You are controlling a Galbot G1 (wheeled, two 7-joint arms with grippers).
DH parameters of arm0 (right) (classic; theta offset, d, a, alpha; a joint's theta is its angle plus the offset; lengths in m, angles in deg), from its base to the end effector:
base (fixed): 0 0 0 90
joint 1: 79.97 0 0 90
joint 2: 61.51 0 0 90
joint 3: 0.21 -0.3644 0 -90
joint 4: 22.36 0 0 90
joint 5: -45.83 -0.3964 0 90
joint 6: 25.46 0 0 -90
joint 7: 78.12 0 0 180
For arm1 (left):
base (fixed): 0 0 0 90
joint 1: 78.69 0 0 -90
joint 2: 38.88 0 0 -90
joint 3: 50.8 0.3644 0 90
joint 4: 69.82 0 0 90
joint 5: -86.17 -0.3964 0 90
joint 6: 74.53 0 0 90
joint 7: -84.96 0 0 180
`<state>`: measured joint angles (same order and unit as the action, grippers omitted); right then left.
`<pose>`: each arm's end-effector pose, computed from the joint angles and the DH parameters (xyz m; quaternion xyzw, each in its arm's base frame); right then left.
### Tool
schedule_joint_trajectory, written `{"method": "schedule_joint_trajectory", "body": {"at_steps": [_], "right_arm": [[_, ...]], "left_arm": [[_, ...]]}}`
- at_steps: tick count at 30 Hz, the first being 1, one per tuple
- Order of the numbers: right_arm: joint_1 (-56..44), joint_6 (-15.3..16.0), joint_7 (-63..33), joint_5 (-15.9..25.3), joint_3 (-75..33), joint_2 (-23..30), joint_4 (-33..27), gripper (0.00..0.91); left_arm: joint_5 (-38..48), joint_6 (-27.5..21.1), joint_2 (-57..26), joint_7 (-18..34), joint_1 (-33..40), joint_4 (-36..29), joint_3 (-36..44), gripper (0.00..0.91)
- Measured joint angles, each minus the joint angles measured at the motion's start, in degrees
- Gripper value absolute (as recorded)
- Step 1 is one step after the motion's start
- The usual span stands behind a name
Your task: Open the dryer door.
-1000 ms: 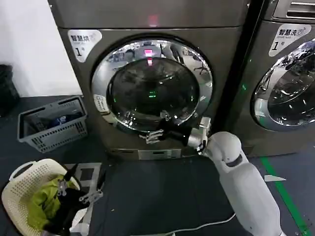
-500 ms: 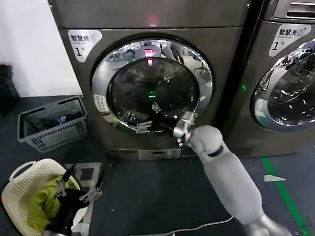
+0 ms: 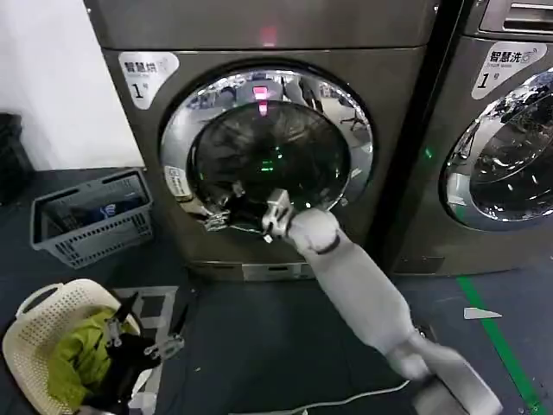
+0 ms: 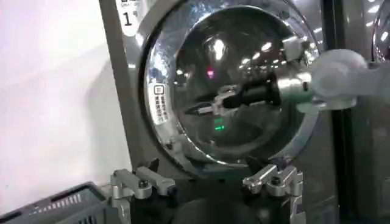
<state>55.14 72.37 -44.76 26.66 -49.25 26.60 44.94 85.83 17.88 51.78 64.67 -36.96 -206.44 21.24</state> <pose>0.5668 0.2225 -0.1749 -0.5623 0.8214 -0.0876 0.0389 0.1147 0.0831 -0.2447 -0.0683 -0.9908 -0.1155 0.0153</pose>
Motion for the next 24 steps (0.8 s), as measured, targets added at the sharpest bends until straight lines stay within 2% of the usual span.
{"method": "schedule_joint_trajectory", "body": {"at_steps": [10, 14, 17, 24], "right_arm": [[2.94, 0.06, 0.99, -0.30, 1.06, 2.65, -4.03, 0.907], [3.34, 0.29, 3.42, -1.97, 0.51, 2.94, -4.38, 0.907], [3.32, 0.32, 5.55, -2.06, 0.44, 2.48, -4.17, 0.907], [1.30, 1.05, 11.96, -3.55, 0.21, 0.04, -1.14, 0.907]], "left_arm": [[0.29, -3.39, 1.00, -1.77, 0.48, -0.01, 0.06, 0.907], [0.49, -5.01, 0.99, -1.27, 0.63, -0.32, -0.07, 0.907], [1.68, -9.23, 0.55, -0.76, 0.79, -1.15, -0.27, 0.907], [4.01, -10.17, -0.70, -2.69, 2.99, 0.20, -2.69, 0.907]]}}
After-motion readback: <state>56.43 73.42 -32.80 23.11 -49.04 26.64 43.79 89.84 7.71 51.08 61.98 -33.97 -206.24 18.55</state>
